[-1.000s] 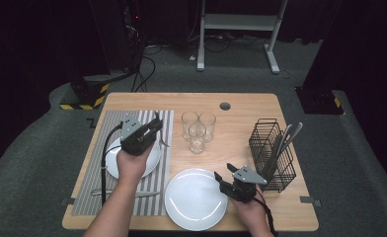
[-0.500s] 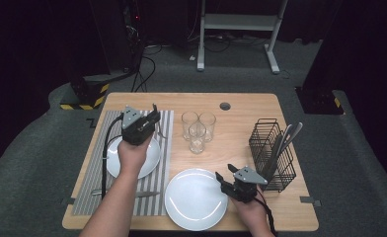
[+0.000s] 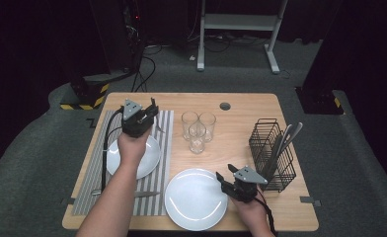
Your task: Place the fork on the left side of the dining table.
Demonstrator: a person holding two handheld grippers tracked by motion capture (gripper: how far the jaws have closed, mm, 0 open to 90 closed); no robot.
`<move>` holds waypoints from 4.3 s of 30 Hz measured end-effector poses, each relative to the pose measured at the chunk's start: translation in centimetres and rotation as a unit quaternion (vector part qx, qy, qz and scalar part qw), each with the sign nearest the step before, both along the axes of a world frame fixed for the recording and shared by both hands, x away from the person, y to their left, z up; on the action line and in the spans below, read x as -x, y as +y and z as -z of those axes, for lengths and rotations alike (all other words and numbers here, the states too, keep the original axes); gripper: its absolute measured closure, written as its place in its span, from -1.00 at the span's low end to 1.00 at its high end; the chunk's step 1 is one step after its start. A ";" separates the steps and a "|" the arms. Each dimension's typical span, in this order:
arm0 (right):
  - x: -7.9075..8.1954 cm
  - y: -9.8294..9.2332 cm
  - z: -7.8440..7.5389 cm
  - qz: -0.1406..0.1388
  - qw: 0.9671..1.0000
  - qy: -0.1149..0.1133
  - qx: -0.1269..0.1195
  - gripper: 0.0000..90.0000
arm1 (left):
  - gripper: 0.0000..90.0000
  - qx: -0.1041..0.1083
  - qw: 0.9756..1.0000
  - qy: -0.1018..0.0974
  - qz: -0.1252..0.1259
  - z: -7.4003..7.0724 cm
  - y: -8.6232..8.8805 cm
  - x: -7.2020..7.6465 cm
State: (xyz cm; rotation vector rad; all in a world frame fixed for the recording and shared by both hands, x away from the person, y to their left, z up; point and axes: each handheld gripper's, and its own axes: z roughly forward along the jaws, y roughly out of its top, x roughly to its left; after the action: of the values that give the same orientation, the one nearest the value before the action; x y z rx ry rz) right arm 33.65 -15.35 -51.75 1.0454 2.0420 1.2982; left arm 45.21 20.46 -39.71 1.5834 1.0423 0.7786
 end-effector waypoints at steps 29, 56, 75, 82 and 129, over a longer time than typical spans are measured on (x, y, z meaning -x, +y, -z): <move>-0.1 -0.2 0.1 0.001 1.000 0.007 -0.008 -0.03 | 0.76 -0.008 0.999 0.030 -0.027 1.3 0.8 -4.9; 0.1 0.1 0.3 -0.002 1.000 0.012 -0.008 0.00 | 0.76 -0.003 0.997 0.064 -0.037 3.6 1.5 -6.2; 0.1 0.3 0.5 -0.003 1.000 0.013 -0.006 0.01 | 0.76 -0.001 0.997 0.070 -0.041 4.0 1.7 -6.5; 0.1 0.3 0.5 -0.005 1.000 0.013 -0.005 0.01 | 0.74 -0.010 0.996 0.076 -0.050 3.8 2.1 -6.4; 0.2 0.6 0.7 -0.008 1.000 0.015 -0.001 0.03 | 0.77 -0.023 0.992 0.084 -0.090 3.3 4.1 -6.5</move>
State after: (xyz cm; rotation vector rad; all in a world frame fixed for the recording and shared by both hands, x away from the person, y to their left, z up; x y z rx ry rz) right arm 33.49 -14.79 -52.42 1.0575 2.0764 1.3004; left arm 51.74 24.58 -43.04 1.6310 1.3126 0.8042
